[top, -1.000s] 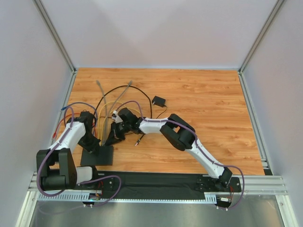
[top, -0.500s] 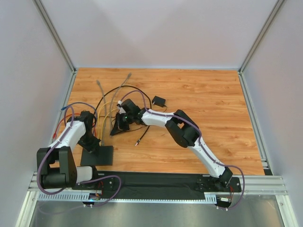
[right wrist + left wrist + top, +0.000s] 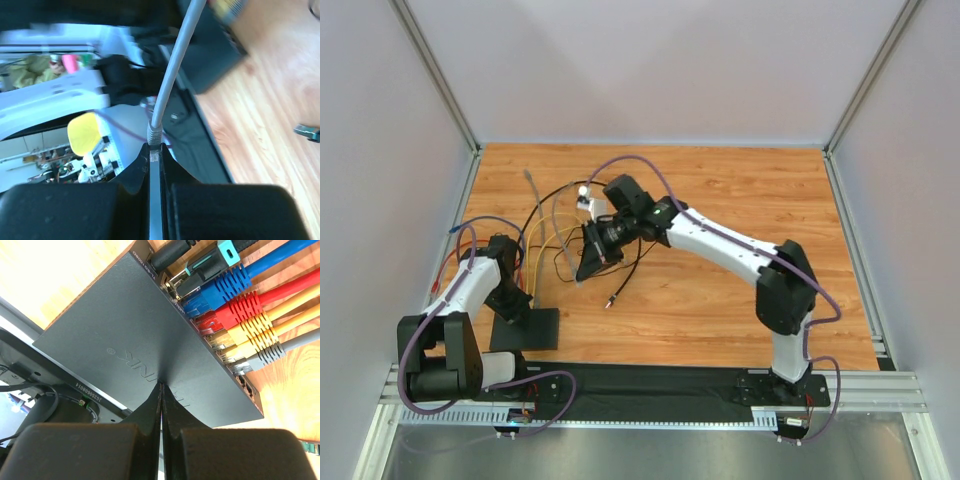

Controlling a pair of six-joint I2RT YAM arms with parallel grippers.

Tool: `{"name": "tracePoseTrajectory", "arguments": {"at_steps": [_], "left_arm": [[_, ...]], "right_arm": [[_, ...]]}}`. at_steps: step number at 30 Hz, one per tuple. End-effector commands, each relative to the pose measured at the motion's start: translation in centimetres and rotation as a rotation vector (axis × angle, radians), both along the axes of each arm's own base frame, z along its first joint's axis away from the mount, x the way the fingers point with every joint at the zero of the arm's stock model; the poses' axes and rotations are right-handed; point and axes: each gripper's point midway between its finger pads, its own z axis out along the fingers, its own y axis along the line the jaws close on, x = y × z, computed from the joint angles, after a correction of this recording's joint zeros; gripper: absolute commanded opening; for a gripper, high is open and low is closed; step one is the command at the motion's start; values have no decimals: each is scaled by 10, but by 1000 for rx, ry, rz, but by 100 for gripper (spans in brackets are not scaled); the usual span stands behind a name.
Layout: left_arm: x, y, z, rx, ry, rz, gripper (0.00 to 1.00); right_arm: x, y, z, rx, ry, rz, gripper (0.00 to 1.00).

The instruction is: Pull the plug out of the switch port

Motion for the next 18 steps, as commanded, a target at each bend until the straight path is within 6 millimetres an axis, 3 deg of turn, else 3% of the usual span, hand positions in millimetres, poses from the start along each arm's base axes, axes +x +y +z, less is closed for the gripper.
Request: {"name": "tracePoseTrajectory", "arguments": {"at_steps": [1, 5, 7, 9, 10, 12, 13, 16, 18], "left_arm": [[-7, -7, -19, -39, 18, 1, 0], [-6, -9, -22, -52, 21, -4, 0], [-6, -10, -23, -53, 19, -3, 0], [-4, -11, -23, -59, 13, -5, 0], [-3, -11, -23, -62, 7, -4, 0], [-3, -12, -22, -69, -1, -4, 0], [-2, -13, -22, -75, -5, -6, 0], [-2, -15, -20, -86, -8, -14, 0], [-1, -15, -18, -87, -17, -15, 0]], "right_arm": [[8, -20, 107, 224, -132, -10, 0], [27, -43, 183, 419, -164, -144, 0], [41, -63, 210, 465, -180, -227, 0], [62, -80, 223, 472, -215, -333, 0], [79, -98, 234, 482, -253, -395, 0], [102, -121, 227, 391, -290, -510, 0], [121, -147, 213, 261, -329, -592, 0], [152, -199, 180, 32, -363, -724, 0], [164, -247, 150, -148, -385, -805, 0]]}}
